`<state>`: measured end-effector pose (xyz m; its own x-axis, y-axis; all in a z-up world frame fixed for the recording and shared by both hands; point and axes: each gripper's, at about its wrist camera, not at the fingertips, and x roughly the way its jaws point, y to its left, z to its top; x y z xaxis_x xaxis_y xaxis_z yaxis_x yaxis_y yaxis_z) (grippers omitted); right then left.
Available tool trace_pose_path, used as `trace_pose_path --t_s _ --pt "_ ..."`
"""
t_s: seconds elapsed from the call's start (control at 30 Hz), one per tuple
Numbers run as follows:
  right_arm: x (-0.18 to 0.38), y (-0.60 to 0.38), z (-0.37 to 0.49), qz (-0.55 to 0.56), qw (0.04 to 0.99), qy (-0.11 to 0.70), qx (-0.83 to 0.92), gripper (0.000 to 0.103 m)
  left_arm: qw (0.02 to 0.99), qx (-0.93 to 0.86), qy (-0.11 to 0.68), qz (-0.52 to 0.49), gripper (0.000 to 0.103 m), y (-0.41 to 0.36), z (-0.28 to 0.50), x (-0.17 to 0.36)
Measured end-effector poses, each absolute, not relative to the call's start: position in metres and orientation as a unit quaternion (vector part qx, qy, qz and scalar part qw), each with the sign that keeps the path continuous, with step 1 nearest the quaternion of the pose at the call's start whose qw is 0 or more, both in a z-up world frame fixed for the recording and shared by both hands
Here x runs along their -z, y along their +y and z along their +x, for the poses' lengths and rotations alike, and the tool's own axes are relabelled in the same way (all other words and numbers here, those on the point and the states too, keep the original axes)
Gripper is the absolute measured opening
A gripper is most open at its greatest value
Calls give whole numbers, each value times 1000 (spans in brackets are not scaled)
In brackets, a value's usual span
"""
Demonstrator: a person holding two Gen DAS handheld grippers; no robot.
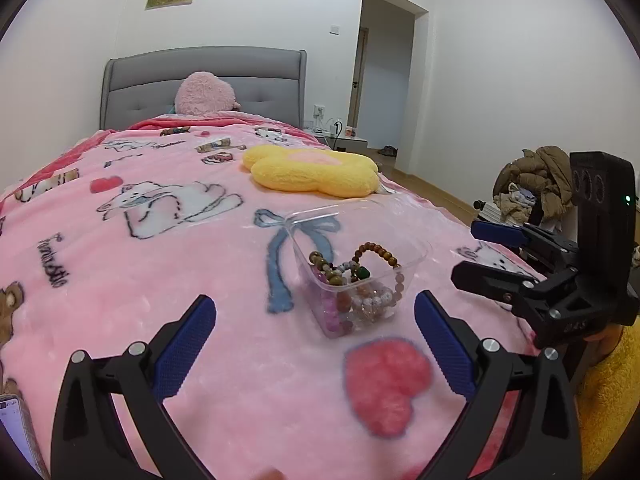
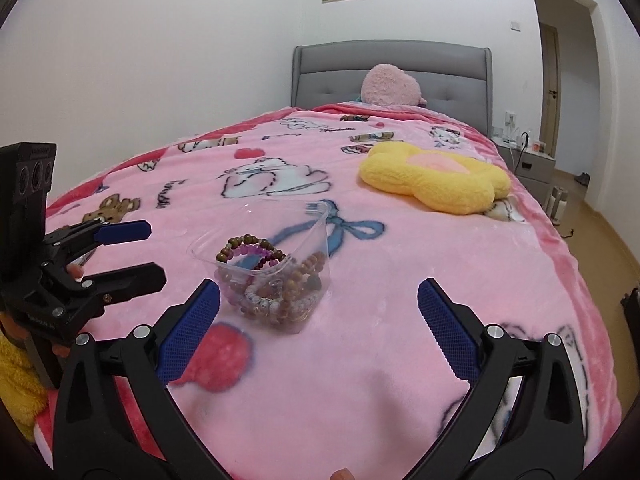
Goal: Organize jewelry
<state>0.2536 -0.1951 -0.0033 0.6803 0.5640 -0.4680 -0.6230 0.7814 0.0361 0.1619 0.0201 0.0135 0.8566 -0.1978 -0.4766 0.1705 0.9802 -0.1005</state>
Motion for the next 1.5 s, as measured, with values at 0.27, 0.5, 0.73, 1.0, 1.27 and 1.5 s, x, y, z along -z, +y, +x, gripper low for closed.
trace_pose_path --t_s 0.27,0.5,0.73,1.0,1.27,1.5 --pt "4 -193 246 -73 919 217 -322 95 966 87 241 -29 98 21 156 -15" --pt "4 -192 246 -73 919 215 -322 95 968 90 236 -9 98 11 152 -14" --pt "5 -194 246 -69 919 215 -323 95 967 96 237 -7 98 10 153 -14" --pt "4 -194 246 -69 919 215 -324 95 965 103 240 -5 98 8 153 -13" --pt "5 -194 246 -68 919 214 -325 95 963 108 248 -4 98 6 155 -10" --pt "5 -195 245 -68 919 213 -325 95 963 108 248 -4 98 6 155 -10"
